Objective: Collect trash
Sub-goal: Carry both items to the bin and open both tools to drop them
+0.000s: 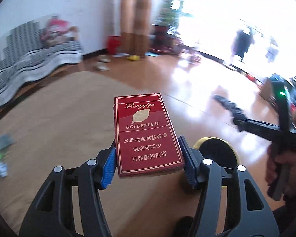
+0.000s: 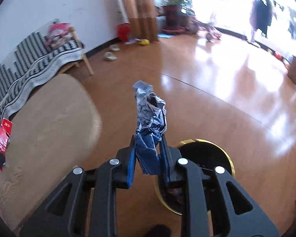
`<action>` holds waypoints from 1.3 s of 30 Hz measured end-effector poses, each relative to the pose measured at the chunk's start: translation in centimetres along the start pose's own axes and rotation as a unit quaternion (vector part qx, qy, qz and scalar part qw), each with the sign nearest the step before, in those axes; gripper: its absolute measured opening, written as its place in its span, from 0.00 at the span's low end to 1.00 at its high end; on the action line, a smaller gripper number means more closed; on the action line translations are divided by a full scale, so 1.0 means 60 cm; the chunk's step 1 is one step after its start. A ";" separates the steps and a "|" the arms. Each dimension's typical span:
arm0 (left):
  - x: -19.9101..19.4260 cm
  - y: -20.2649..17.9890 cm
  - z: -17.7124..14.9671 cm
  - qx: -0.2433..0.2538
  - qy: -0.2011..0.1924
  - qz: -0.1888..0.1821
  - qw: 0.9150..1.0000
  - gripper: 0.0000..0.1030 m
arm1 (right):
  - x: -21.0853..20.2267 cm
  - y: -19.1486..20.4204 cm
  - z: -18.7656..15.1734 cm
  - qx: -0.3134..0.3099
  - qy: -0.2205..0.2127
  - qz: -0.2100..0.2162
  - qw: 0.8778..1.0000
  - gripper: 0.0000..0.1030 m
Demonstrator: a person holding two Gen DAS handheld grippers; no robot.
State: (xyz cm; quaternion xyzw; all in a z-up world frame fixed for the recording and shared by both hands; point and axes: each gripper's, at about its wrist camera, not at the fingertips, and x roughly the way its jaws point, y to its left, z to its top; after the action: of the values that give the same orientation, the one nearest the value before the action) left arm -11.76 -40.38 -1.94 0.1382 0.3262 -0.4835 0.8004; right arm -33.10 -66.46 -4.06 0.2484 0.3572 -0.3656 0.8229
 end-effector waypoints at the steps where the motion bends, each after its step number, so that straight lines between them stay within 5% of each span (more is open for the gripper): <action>1: 0.020 -0.032 0.000 0.011 0.005 -0.017 1.000 0.55 | 0.005 -0.020 -0.009 0.006 0.010 -0.003 1.000 0.22; 8: 0.138 -0.168 -0.013 0.045 0.045 -0.083 0.995 0.55 | 0.057 -0.130 -0.057 0.036 0.092 -0.033 0.995 0.22; 15: 0.222 -0.234 -0.032 0.055 0.079 -0.103 0.990 0.55 | 0.118 -0.168 -0.078 0.048 0.162 -0.043 0.985 0.22; 27: 0.276 -0.264 -0.035 0.054 0.101 -0.117 0.986 0.55 | 0.138 -0.188 -0.063 0.074 0.166 -0.038 0.983 0.22; 30: 0.286 -0.263 -0.036 0.056 0.106 -0.120 0.986 0.55 | 0.135 -0.191 -0.064 0.078 0.160 -0.039 0.983 0.36; 32: 0.290 -0.263 -0.038 0.057 0.109 -0.121 0.985 0.55 | 0.127 -0.192 -0.063 0.079 0.145 -0.047 0.985 0.61; 39: 0.309 -0.273 -0.043 0.054 0.123 -0.132 0.982 0.55 | 0.107 -0.208 -0.057 0.102 0.117 -0.073 0.985 0.64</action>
State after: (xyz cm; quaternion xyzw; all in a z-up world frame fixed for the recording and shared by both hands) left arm -21.00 -59.77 -14.48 0.1957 0.4109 -0.5810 0.6747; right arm -41.16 -74.52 -12.98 0.3454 0.4285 -0.4276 0.7171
